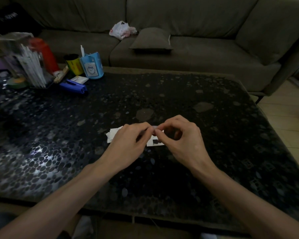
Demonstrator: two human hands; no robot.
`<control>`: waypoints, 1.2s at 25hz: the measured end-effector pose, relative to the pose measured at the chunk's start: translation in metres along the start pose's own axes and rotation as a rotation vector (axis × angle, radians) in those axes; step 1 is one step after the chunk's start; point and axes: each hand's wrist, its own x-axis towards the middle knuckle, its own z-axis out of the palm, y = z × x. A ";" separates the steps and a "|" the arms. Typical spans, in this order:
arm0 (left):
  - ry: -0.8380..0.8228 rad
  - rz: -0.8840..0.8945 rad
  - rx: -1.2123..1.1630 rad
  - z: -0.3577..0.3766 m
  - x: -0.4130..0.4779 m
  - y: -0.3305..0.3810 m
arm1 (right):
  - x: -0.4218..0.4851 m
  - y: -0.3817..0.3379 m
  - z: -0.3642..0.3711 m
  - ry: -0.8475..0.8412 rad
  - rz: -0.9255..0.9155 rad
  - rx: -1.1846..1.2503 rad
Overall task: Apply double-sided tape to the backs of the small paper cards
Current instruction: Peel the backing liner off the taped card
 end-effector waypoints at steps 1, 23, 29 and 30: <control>-0.012 -0.009 -0.002 -0.001 0.000 0.000 | 0.000 -0.001 0.000 -0.034 -0.008 0.010; -0.224 -0.283 -0.774 -0.002 0.011 -0.010 | 0.008 0.007 -0.006 -0.055 -0.031 0.354; -0.399 -0.413 -1.121 -0.004 0.004 0.001 | 0.010 0.007 -0.007 -0.109 0.098 0.552; -0.404 -0.440 -1.194 -0.003 0.003 0.003 | 0.010 0.007 -0.007 -0.116 0.108 0.558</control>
